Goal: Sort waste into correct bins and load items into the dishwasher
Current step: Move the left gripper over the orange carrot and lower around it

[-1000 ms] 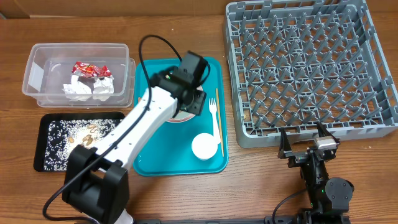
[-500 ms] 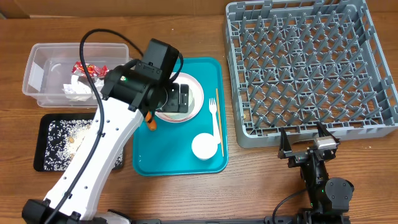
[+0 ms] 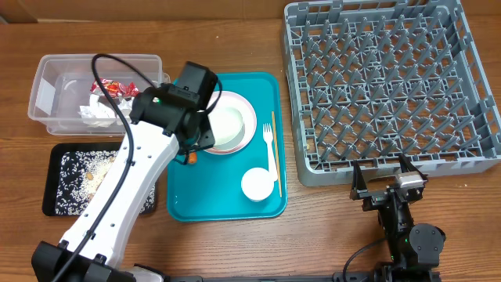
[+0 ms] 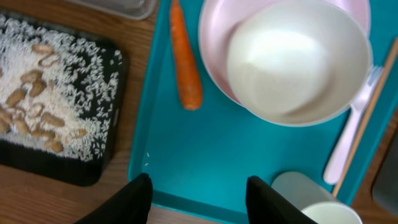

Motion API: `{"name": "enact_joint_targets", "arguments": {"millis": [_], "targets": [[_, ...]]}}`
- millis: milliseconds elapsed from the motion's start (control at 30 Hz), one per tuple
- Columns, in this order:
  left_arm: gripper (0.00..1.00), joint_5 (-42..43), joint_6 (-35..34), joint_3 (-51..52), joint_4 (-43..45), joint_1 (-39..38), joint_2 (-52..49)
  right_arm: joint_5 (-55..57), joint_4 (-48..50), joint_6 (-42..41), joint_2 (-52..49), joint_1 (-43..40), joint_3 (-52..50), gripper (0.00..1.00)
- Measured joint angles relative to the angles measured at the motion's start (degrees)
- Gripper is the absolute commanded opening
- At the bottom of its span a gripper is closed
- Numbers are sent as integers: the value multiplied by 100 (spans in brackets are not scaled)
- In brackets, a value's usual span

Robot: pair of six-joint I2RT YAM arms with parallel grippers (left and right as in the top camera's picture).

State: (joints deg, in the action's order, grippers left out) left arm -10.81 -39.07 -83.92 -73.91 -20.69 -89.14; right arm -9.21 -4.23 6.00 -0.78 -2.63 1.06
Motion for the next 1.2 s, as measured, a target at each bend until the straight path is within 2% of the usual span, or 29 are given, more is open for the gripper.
{"name": "enact_joint_targets", "arguments": {"millis": [67, 133, 200, 300, 367, 533, 767, 1033, 1200], "targets": [[49, -90, -286, 107, 44, 103, -2, -2, -2, -2, 0, 0, 0, 100], [39, -153, -568, 280, 190, 179, -2, 0, -2, -2, 0, 0, 0, 100], [37, -188, -752, 520, 413, 219, 0, -2, -2, 0, 0, 0, 0, 100], [40, -188, -887, 887, 780, 234, 0, 0, -2, -2, 0, 0, 0, 100], [47, -188, -929, 1130, 997, 234, -2, 0, -7, 0, 0, 0, 0, 100], [52, -195, -1036, 1631, 1438, 234, -2, 0, -2, 0, 0, 0, 0, 100], [46, -341, -1056, 2048, 1974, 236, -7, 0, -4, 0, 0, 0, 0, 100], [45, -389, -1054, 2623, 2712, 234, -7, 0, -2, -2, 0, 0, 0, 100], [58, -402, -1054, 2865, 3064, 234, -11, 0, -7, -2, 0, 0, 0, 100]]}}
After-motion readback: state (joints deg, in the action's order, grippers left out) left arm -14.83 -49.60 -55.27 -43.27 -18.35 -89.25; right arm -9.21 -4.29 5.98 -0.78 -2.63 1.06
